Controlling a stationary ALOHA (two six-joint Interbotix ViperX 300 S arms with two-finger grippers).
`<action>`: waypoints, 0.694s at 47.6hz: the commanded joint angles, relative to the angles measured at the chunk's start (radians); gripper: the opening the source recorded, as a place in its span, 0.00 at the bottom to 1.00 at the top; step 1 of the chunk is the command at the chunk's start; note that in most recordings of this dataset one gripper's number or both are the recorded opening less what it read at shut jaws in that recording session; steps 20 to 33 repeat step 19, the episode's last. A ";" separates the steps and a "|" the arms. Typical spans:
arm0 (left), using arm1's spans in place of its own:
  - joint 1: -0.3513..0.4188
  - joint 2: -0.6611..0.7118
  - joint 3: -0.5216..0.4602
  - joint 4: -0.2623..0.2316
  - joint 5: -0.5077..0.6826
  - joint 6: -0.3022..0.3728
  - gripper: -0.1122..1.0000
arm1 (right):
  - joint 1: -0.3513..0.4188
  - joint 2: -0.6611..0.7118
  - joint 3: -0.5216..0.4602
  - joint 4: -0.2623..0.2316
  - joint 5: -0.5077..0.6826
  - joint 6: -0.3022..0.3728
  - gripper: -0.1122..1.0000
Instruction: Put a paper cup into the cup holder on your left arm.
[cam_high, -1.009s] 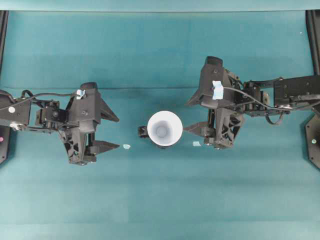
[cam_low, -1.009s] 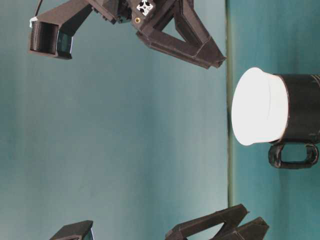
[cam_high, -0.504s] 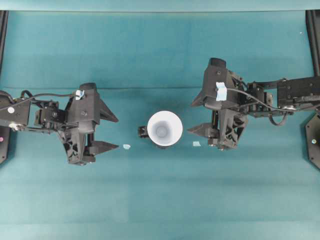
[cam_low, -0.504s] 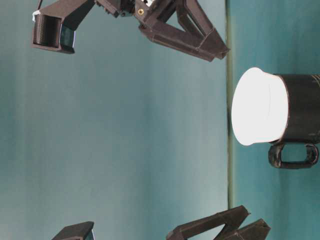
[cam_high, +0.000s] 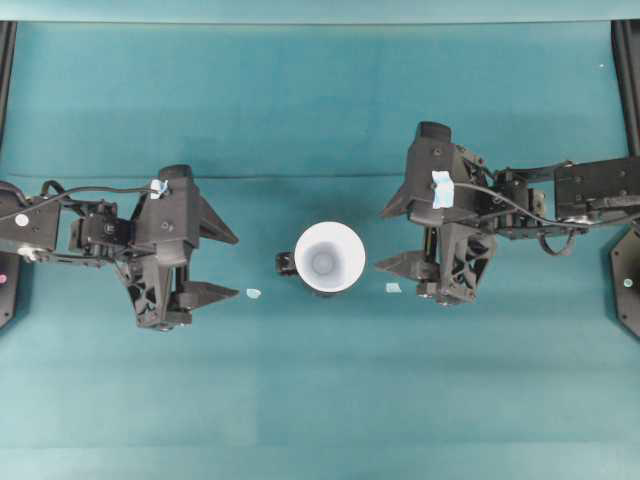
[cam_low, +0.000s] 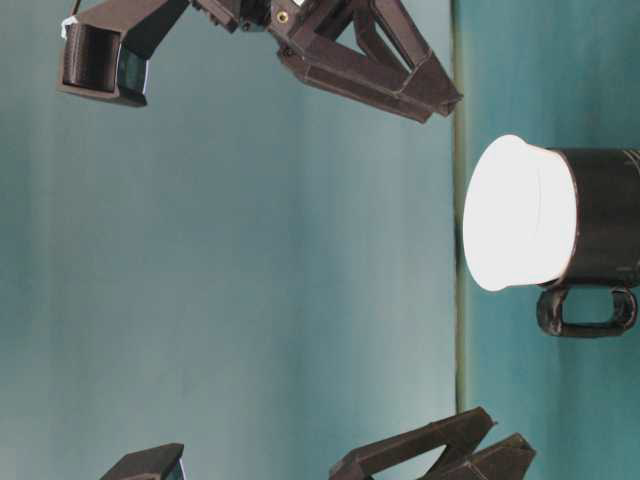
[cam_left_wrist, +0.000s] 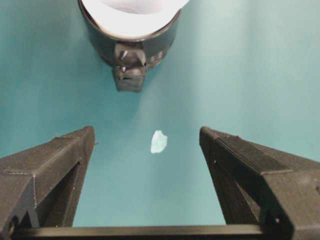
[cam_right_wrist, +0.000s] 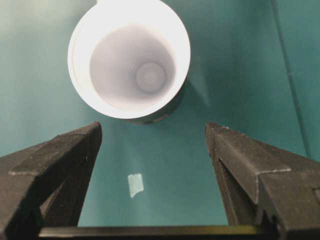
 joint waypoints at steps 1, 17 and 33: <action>-0.005 -0.011 -0.012 0.002 -0.009 -0.002 0.92 | 0.005 -0.018 -0.008 -0.002 -0.003 -0.008 0.88; -0.008 -0.015 -0.011 0.003 -0.009 -0.003 0.92 | 0.006 -0.018 -0.006 -0.002 -0.009 -0.009 0.88; -0.008 -0.017 -0.009 0.003 -0.009 -0.003 0.92 | 0.005 -0.018 -0.008 -0.002 -0.009 -0.009 0.88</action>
